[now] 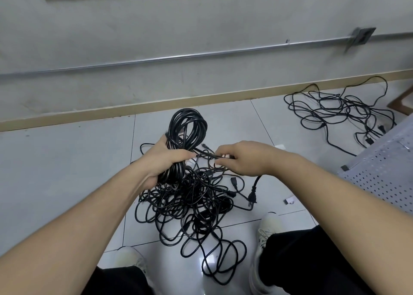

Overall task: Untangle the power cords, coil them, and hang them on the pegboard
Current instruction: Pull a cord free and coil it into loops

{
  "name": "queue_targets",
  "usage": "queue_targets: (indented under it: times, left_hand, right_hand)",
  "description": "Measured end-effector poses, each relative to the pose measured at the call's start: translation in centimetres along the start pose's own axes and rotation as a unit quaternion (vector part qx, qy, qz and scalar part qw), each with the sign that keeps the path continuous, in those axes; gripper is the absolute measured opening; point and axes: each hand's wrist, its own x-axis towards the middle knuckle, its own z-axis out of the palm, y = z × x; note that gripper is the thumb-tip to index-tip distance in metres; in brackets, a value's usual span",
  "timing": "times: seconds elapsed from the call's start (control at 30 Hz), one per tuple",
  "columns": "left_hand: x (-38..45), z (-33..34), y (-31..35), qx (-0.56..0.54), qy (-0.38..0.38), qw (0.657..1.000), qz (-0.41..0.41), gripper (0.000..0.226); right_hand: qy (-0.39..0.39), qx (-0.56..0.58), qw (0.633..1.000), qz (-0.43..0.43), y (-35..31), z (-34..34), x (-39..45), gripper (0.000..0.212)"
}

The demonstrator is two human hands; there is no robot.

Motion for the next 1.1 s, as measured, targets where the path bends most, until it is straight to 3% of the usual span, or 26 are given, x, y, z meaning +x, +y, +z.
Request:
queue_targets:
  times: [0.1,0.23,0.33,0.4,0.53,0.6,0.67,0.77,0.87,1.0,1.1]
  left_hand:
    - [0.2,0.4,-0.1,0.061,0.021,0.997,0.053,0.054]
    - [0.7,0.5,-0.8,0.135,0.026,0.989,0.061,0.053]
    - [1.0,0.3,-1.6,0.271,-0.014,0.961,0.044,0.078]
    - [0.9,0.6,-2.0,0.373,-0.058,0.925,0.040,0.079]
    - [-0.6,2.7,-1.3,0.588,-0.079,0.800,0.088,0.063]
    - [-1.2,3.3,-0.9,0.641,-0.087,0.752,0.128,0.063]
    - [-1.8,3.4,-0.3,0.652,-0.111,0.729,0.177,0.062]
    - [-2.9,3.2,0.8,0.625,-0.128,0.736,0.227,0.045]
    - [-3.8,3.4,1.5,0.556,-0.146,0.779,0.250,0.035]
    - [-4.0,3.4,1.6,0.455,-0.099,0.843,0.269,0.055]
    - [-4.1,3.1,1.1,0.383,-0.104,0.876,0.274,0.052]
  right_hand:
    - [-0.002,-0.074,0.997,-0.006,0.0,-0.5,-0.4,0.030]
    - [0.056,-0.203,0.970,-0.120,-2.3,-1.0,-1.3,0.025]
    - [0.058,-0.238,0.951,-0.187,-3.3,-0.7,-1.5,0.025]
    - [0.080,-0.246,0.943,-0.212,-3.4,-0.7,-1.1,0.029]
    - [0.126,-0.125,0.966,-0.189,-3.3,-1.4,-0.3,0.024]
    - [0.129,-0.046,0.979,-0.153,-2.7,-1.6,-0.1,0.019]
    - [0.134,0.029,0.982,-0.130,-2.0,-1.7,0.2,0.011]
    - [0.121,0.173,0.969,-0.130,-1.5,-1.9,0.4,0.014]
    - [0.096,0.317,0.935,-0.127,-1.0,-1.7,0.5,0.019]
    - [0.083,0.408,0.907,-0.055,-0.3,-1.2,0.9,0.019]
    - [0.014,0.435,0.900,0.001,0.9,-1.0,1.1,0.030]
